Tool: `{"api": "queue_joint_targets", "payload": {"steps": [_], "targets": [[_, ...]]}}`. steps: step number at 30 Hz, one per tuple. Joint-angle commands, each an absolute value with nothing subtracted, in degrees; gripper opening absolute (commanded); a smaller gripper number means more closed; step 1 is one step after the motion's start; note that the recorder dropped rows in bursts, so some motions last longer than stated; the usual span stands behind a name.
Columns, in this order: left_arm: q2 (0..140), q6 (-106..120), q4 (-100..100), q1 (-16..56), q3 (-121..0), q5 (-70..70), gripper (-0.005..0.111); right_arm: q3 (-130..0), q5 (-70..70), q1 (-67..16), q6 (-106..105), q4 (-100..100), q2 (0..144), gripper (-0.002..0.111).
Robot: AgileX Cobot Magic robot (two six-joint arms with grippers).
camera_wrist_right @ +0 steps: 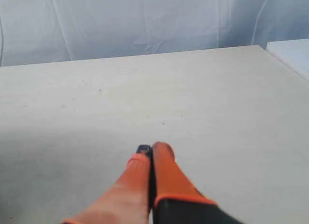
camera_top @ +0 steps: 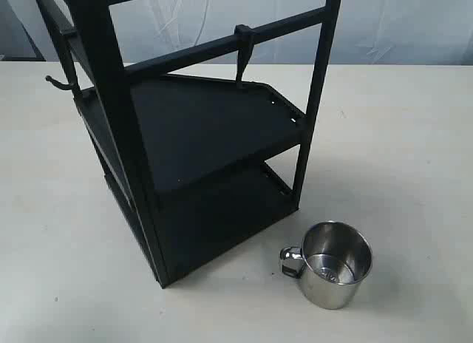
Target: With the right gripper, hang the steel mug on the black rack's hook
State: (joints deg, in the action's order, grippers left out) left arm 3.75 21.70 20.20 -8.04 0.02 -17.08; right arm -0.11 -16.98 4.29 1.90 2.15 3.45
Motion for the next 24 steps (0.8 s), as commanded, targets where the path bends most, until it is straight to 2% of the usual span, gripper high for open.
{"api": "queue_joint_targets", "payload": {"steps": [1,5,9,13,18,24], "targets": [[3.34,21.78,20.89,-7.82,0.00,-16.26,0.002,0.00,-15.94,4.63,1.71,1.94,3.23,-0.001],[3.34,21.78,20.89,-7.82,0.00,-16.26,0.002,0.00,-7.52,4.63,2.64,5.15,3.23,-0.001],[3.34,21.78,20.89,-7.82,0.00,-16.26,0.002,0.00,9.29,4.63,11.95,25.43,3.23,-0.001],[3.34,21.78,20.89,-7.82,0.00,-16.26,0.002,0.00,16.05,4.63,21.68,39.11,3.23,-0.001],[3.34,21.78,20.89,-7.82,0.00,-16.26,0.002,-4.59,9.55,4.63,19.03,36.91,4.22,-0.001],[3.34,21.78,20.89,-7.82,0.00,-16.26,0.002,-24.85,-12.14,4.63,7.26,24.65,19.37,-0.001]]}}
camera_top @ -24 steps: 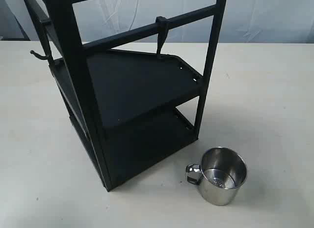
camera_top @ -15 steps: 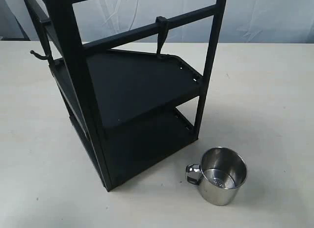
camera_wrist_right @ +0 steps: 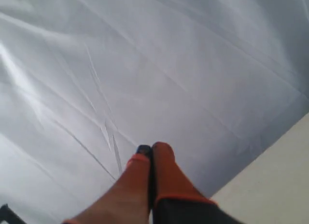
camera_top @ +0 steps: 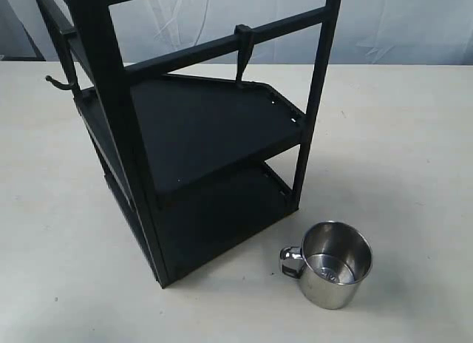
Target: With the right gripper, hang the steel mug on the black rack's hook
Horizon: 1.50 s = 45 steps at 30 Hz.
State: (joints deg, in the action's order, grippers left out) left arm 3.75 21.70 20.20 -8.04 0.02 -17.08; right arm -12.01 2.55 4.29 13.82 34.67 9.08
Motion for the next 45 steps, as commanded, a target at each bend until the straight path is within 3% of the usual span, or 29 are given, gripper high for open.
{"api": "queue_joint_targets", "payload": {"steps": [1,7,12,27,30,34,35,45], "targets": [[3.34,21.78,20.89,-7.82,0.00,-16.26,0.002,-29.70,-18.03,4.63,7.26,19.94,23.58,-0.001],[3.34,21.78,21.01,-7.82,0.00,-16.26,0.002,-54.72,-53.31,4.63,7.43,-0.62,47.92,-0.001],[3.34,21.78,21.11,-7.82,0.00,-16.26,0.002,-61.34,-69.65,4.52,5.48,0.00,61.31,-0.001],[3.34,21.78,21.11,-7.82,0.00,-16.26,0.002,-51.04,-57.48,-13.68,2.47,13.51,76.06,0.001],[3.34,21.78,21.11,-7.82,0.00,-16.26,0.002,-51.04,-57.17,-15.13,0.54,15.30,77.83,0.016],[3.34,21.78,21.11,-7.82,0.00,-16.26,0.002,-51.04,-56.06,-15.51,-1.98,18.18,80.27,0.050],[3.34,21.78,21.11,-7.82,0.00,-16.26,0.002,-51.04,-55.67,-15.51,-1.98,18.18,80.62,0.053],[3.34,21.78,20.99,-7.82,0.00,-16.26,0.002,-51.04,-55.51,-15.51,-1.59,19.98,87.35,0.054]]}}
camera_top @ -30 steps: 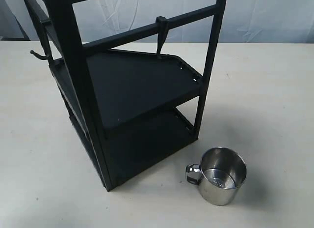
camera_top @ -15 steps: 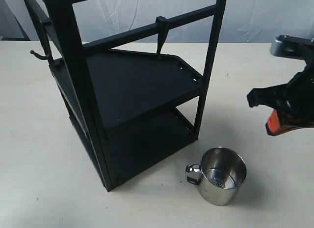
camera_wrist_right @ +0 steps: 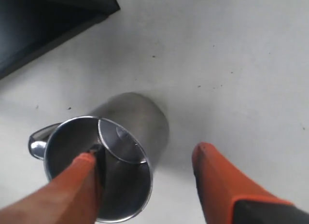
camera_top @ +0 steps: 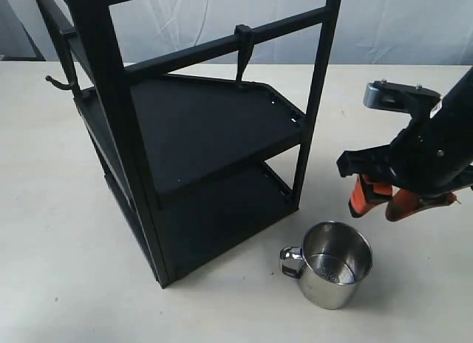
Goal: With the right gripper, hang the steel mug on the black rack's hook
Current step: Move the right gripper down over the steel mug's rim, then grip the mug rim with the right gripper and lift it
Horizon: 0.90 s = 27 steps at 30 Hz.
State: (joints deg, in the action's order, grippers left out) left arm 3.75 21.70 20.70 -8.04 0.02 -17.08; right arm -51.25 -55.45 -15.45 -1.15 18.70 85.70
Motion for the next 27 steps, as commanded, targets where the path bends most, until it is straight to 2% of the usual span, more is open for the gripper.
{"api": "queue_joint_targets", "payload": {"steps": [1,10,18,20,22,25,27], "targets": [[3.34,21.78,20.99,-7.82,0.00,-16.26,0.002,-51.04,-55.96,-15.64,-1.59,20.14,87.82,0.054],[3.34,21.78,20.99,-7.82,0.00,-16.26,0.002,-51.04,-55.60,-22.77,-0.64,17.23,90.18,0.054],[3.34,21.78,20.99,-7.82,0.00,-16.26,0.002,-51.04,-55.60,-23.43,3.02,13.91,92.26,0.054],[3.34,21.78,20.99,-7.82,0.00,-16.26,0.002,-51.04,-55.60,-23.43,3.02,13.91,93.82,0.048],[3.34,21.78,20.99,-7.82,0.00,-16.26,0.002,-51.04,-55.48,-23.43,3.02,13.91,96.01,0.034],[3.34,21.78,20.99,-7.82,0.00,-16.26,0.002,-51.04,-55.28,-23.43,3.02,14.02,96.27,0.029],[3.34,21.78,20.99,-7.82,0.00,-16.26,0.002,-51.04,-55.23,-23.43,3.02,14.02,96.27,0.021]]}}
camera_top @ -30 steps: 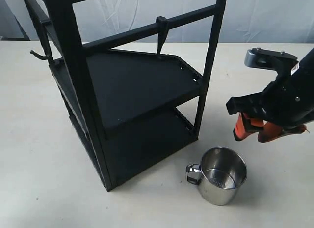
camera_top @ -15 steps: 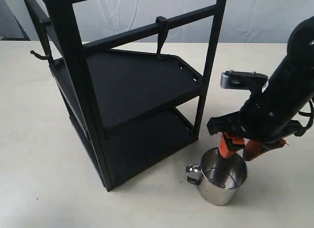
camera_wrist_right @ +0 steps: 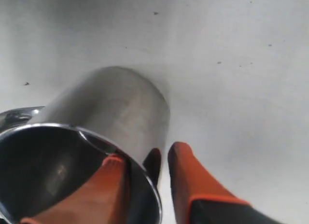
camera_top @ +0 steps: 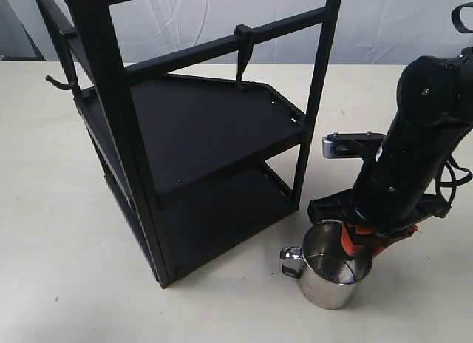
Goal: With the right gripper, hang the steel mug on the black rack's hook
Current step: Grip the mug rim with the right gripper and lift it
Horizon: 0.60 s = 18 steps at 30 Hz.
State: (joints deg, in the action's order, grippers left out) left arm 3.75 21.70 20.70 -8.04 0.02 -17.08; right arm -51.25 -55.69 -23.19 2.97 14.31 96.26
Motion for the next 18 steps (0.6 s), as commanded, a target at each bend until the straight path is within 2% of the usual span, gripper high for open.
{"api": "queue_joint_targets", "payload": {"steps": [1,2,18], "targets": [[3.34,21.78,20.99,-7.82,0.00,-16.26,0.002,-51.04,-55.34,-23.43,3.02,14.02,96.27,0.006],[3.34,21.78,20.99,-7.82,0.00,-16.26,0.002,-51.04,-55.34,-23.43,2.76,14.02,96.27,-0.001],[3.34,21.78,20.86,-7.82,0.00,-16.26,0.002,-51.14,-66.49,-23.31,-21.34,29.13,88.71,-0.001]]}}
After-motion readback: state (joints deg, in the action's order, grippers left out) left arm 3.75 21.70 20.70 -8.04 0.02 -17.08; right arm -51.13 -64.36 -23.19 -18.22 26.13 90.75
